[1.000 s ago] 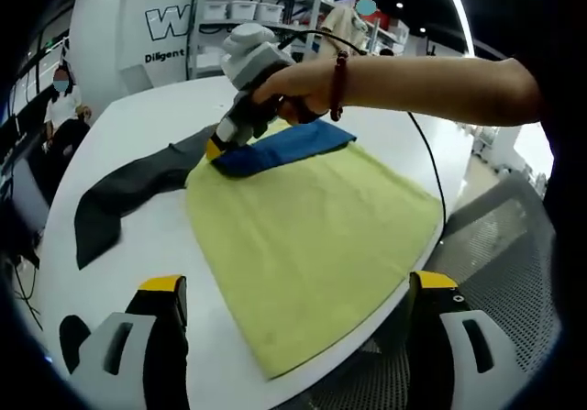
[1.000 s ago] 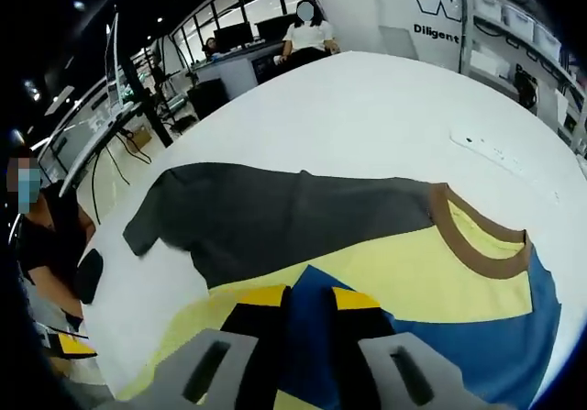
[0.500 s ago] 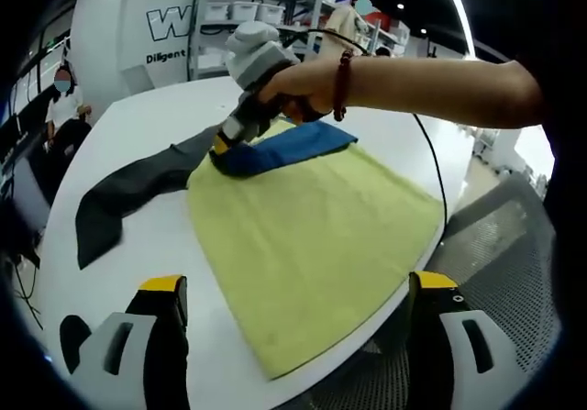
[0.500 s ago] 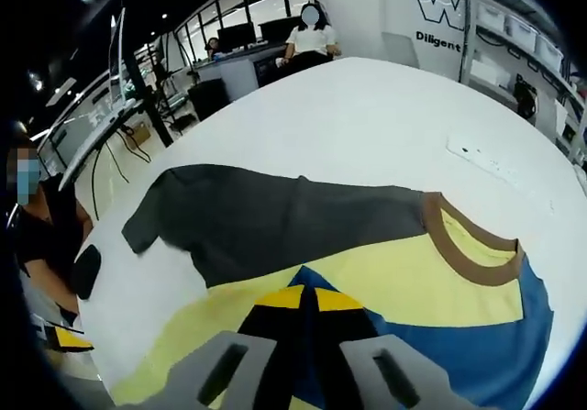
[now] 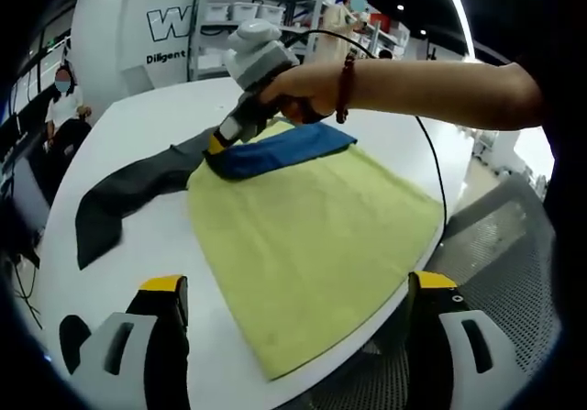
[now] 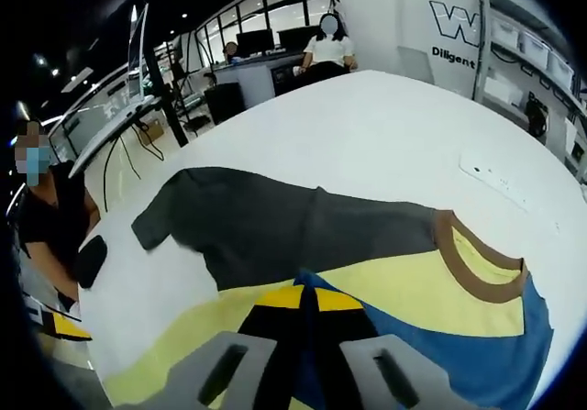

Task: Fold the garment on the visible template until the final outline fits inside the template.

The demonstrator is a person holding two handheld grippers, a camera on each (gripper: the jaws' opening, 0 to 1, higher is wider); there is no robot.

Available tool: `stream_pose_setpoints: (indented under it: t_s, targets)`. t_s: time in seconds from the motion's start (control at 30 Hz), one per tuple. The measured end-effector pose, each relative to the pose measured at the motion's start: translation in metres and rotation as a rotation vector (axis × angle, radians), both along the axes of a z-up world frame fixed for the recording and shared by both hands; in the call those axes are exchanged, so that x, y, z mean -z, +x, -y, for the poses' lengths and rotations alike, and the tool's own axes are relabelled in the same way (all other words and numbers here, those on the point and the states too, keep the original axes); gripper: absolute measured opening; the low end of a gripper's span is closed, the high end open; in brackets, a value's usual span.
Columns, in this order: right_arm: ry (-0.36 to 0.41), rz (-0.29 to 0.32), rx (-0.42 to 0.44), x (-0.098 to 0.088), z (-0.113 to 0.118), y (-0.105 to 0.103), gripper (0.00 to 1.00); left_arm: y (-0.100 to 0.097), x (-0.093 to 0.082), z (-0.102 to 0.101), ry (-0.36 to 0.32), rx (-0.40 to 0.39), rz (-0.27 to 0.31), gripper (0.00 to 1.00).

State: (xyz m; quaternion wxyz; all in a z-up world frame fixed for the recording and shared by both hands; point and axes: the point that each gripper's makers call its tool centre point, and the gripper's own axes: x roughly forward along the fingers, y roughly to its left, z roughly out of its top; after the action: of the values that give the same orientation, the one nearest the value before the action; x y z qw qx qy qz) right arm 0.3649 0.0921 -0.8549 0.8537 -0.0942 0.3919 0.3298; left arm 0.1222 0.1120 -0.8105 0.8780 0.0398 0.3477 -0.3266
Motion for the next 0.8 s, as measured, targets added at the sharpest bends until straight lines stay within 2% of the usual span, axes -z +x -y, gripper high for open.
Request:
stream_pose_setpoints:
  t_s: [0.33, 0.37, 0.5, 0.63, 0.8]
  targets:
    - [0.012, 0.000, -0.022, 0.005, -0.002, -0.004, 0.00, 0.000, 0.000, 0.000, -0.001, 0.005, -0.001, 0.96]
    - [0.037, -0.045, -0.008, 0.008, -0.003, -0.009, 0.03, 0.000, 0.000, 0.000, -0.002, 0.005, -0.001, 0.96]
    - [0.056, -0.039, -0.015, 0.007, -0.005, -0.010, 0.07, 0.000, 0.000, 0.000, -0.001, 0.003, 0.001, 0.96]
    - [0.087, -0.043, -0.016, 0.002, -0.006, -0.010, 0.19, 0.001, -0.001, 0.000, -0.002, 0.001, 0.004, 0.97]
    - [0.120, -0.012, -0.011, -0.011, 0.004, -0.007, 0.26, 0.001, -0.002, -0.001, 0.000, -0.003, 0.008, 0.97]
